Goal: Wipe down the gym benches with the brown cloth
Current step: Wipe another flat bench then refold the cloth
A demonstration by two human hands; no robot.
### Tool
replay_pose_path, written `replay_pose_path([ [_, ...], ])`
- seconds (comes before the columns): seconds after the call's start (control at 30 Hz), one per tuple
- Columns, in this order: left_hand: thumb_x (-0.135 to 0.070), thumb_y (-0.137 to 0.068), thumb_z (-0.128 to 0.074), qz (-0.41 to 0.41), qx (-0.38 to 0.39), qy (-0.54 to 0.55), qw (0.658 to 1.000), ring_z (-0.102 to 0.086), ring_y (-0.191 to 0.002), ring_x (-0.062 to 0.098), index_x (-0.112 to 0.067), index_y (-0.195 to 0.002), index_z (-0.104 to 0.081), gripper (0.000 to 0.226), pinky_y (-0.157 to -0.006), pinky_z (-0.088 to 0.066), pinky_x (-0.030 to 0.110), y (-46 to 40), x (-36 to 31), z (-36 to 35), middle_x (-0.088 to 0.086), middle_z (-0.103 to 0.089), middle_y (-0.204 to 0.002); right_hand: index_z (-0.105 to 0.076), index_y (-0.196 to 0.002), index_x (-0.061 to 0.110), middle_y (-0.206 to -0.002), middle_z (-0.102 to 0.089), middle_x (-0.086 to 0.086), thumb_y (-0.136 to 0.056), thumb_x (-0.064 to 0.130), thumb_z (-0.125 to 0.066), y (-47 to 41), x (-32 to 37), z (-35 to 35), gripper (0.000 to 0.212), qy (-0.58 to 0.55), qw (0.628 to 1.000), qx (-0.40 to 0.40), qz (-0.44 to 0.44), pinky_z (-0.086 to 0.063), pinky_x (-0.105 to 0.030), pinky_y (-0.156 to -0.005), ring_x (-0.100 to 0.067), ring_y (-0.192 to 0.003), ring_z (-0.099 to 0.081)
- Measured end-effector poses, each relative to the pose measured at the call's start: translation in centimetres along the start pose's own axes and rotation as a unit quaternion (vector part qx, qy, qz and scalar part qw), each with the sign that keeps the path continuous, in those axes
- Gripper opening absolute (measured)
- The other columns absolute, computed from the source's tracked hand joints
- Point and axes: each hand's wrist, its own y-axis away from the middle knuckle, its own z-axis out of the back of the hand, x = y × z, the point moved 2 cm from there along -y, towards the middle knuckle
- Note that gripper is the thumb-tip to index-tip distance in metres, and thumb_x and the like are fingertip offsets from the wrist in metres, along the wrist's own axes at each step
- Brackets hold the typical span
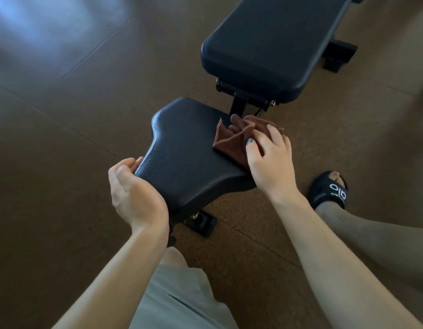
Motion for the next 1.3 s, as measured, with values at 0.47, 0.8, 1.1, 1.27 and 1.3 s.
replay_pose_path([
  [0.47,-0.032,-0.097,-0.032,-0.004,-0.001,-0.032,0.999,-0.062,-0.101,0.006,-0.032,-0.11,-0.069,0.039,-0.09,-0.047,0.034,0.3,-0.3,0.0,-0.027,-0.072,-0.095,-0.038,-0.15,0.051,-0.172,0.014,0.014,-0.109,0.05,-0.034,8.6,3.3,-5.0,0.041,-0.158,0.98,-0.091,-0.076,-0.009,-0.055,-0.129,-0.03,-0.16,0.012],
  [0.8,-0.034,-0.096,-0.031,0.011,0.014,-0.027,0.999,-0.061,-0.103,0.008,-0.034,-0.107,-0.068,0.038,-0.098,-0.048,0.04,0.4,-0.4,0.3,-0.025,-0.072,-0.097,-0.048,-0.15,0.04,-0.171,-0.027,0.003,-0.103,0.061,-0.019,1.3,4.7,-2.3,0.059,0.183,0.983,0.007,0.016,-0.006,-0.064,-0.126,-0.033,-0.159,-0.014],
  [1.1,-0.055,-0.099,-0.034,0.121,0.122,0.053,0.984,-0.071,-0.105,0.017,-0.032,-0.112,-0.069,0.045,-0.088,-0.058,0.037,-0.5,-1.0,2.0,-0.01,-0.076,-0.105,-0.036,-0.153,0.055,-0.174,-0.012,0.008,-0.106,0.059,-0.025,0.5,14.1,-7.3,0.049,0.216,0.928,0.217,0.213,0.002,-0.067,-0.124,-0.034,-0.16,-0.002],
  [1.27,-0.06,-0.106,-0.022,0.2,0.212,0.144,0.946,-0.076,-0.103,0.024,-0.014,-0.127,-0.067,0.068,-0.091,-0.059,0.04,-2.5,-1.1,4.7,0.009,-0.079,-0.111,-0.043,-0.15,0.053,-0.17,-0.028,0.007,-0.105,0.055,-0.036,7.6,12.4,-6.3,0.045,0.218,0.9,0.134,0.353,-0.016,-0.064,-0.124,-0.032,-0.157,-0.021],
  [1.3,-0.062,-0.104,-0.021,0.214,0.221,0.155,0.939,-0.074,-0.109,0.03,-0.012,-0.128,-0.068,0.072,-0.098,-0.055,0.045,-2.9,-1.0,5.0,0.014,-0.077,-0.116,-0.042,-0.152,0.05,-0.17,-0.029,0.003,-0.105,0.052,-0.04,9.2,11.6,-6.4,0.047,0.249,0.887,0.102,0.375,-0.02,-0.065,-0.123,-0.034,-0.156,-0.024],
])
